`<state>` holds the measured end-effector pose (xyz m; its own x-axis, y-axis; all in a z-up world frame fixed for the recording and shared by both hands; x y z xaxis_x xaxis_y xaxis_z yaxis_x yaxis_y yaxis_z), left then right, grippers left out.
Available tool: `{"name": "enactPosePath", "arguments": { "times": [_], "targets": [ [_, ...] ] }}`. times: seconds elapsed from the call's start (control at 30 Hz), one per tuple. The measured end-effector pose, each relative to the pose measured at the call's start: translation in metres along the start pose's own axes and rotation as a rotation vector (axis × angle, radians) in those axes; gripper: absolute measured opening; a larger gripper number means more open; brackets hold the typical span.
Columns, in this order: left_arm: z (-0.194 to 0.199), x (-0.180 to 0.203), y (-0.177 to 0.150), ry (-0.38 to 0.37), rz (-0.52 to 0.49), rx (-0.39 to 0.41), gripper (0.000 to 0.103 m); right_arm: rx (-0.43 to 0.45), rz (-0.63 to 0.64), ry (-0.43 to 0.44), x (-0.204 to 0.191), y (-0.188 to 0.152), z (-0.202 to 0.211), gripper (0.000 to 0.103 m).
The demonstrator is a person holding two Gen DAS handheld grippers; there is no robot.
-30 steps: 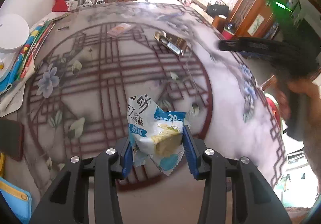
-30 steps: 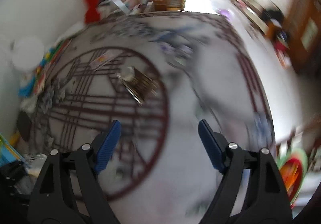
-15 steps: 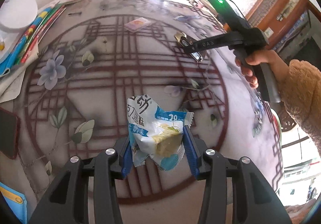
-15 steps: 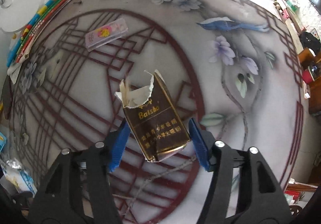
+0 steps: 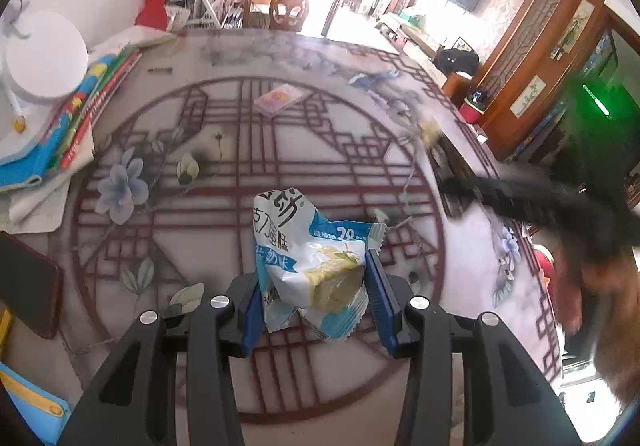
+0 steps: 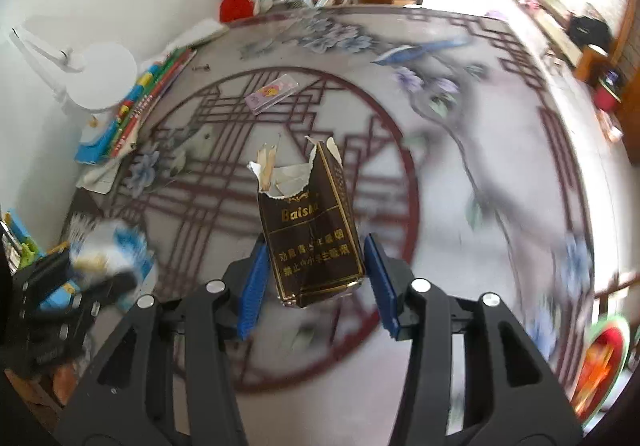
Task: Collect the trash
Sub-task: 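Carry the pouch and cigarette box over the red bucket with both tools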
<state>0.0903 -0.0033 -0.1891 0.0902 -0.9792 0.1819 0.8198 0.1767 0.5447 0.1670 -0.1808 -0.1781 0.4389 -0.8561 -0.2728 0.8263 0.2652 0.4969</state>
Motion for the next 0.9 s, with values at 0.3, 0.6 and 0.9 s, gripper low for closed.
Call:
{"name": "enactPosePath", "arguments": {
  "times": [0.3, 0.6, 0.9],
  "targets": [
    [0.026, 0.031, 0.016, -0.022, -0.038, 0.08, 0.042, 0.167, -0.127, -0.119, -0.01, -0.058, 0.065, 0.047],
    [0.044, 0.073, 0.017, -0.058, -0.103, 0.115, 0.042, 0.262, -0.167, -0.183, 0.009, -0.076, 0.11, 0.047],
    [0.048, 0.104, 0.009, -0.059, -0.138, 0.114, 0.042, 0.294, -0.207, -0.2, 0.039, -0.093, 0.13, 0.047]
  ]
}}
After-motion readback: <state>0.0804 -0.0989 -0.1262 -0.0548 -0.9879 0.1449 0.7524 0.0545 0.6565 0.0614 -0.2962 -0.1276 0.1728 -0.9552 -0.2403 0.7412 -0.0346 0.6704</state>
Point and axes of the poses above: each gripper's, at about its wrist camera, not at the fingertips, and z roughly against the way its jaws point, x to its right, y to its top, the point moved 4 cm from there along -z, roughly the way its jaws point, and after that the axes turned 5 degrees about y, right-handed, at the moved point
